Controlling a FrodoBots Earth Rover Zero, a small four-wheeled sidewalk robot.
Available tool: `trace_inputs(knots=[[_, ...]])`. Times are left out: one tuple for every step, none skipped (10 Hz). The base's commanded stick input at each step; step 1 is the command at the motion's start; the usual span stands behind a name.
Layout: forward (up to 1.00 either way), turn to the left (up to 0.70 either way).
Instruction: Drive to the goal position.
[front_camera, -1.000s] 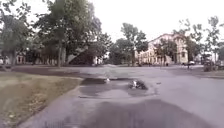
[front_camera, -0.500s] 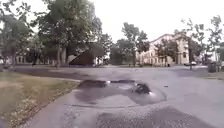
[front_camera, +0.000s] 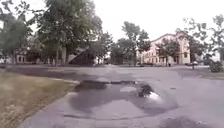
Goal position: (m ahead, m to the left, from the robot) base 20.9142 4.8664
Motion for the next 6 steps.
trace_inputs(knots=[[0.70, 0.00], [0.70, 0.00], [0.70, 0.00], [0.70, 0.00], [0.70, 0.00], [0.70, 0.00]])
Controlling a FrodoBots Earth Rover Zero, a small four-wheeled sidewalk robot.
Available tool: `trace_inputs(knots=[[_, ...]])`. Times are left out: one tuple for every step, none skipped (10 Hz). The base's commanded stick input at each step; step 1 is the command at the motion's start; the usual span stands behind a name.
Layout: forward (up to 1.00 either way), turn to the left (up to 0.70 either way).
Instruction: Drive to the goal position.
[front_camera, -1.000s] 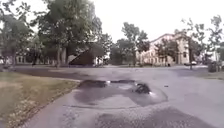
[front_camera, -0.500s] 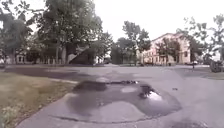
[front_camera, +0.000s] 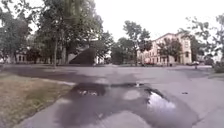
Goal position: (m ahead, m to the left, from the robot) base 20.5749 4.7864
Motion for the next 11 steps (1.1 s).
trace_inputs(knots=[[0.70, 0.00], [0.70, 0.00], [0.70, 0.00], [0.70, 0.00], [0.70, 0.00], [0.70, 0.00], [0.70, 0.00], [0.70, 0.00], [0.70, 0.00], [0.70, 0.00], [0.70, 0.00]])
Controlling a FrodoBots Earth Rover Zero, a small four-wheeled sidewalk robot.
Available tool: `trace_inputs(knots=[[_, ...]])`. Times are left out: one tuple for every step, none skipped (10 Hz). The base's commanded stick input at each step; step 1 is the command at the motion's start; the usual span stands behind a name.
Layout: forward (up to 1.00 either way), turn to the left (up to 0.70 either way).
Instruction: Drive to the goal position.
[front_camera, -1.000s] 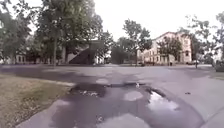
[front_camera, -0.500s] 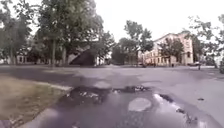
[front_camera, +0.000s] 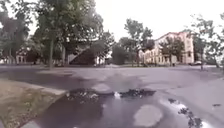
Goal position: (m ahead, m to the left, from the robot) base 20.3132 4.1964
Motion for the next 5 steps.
trace_inputs(knots=[[0.70, 0.00], [0.70, 0.00], [0.70, 0.00], [0.70, 0.00], [0.70, 0.00]])
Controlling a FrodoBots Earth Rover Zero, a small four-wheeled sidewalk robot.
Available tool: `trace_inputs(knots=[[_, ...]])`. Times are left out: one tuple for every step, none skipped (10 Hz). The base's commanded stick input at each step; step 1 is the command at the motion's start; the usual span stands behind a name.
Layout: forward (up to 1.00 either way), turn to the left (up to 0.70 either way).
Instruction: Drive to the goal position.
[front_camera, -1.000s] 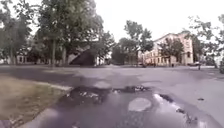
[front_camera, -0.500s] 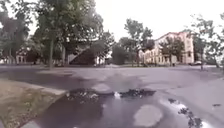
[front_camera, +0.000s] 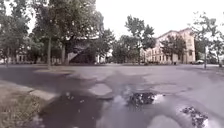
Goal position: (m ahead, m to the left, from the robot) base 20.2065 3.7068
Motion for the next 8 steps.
trace_inputs(knots=[[0.70, 0.00], [0.70, 0.00], [0.70, 0.00], [0.70, 0.00], [0.70, 0.00], [0.70, 0.00], [0.70, 0.00], [0.70, 0.00]])
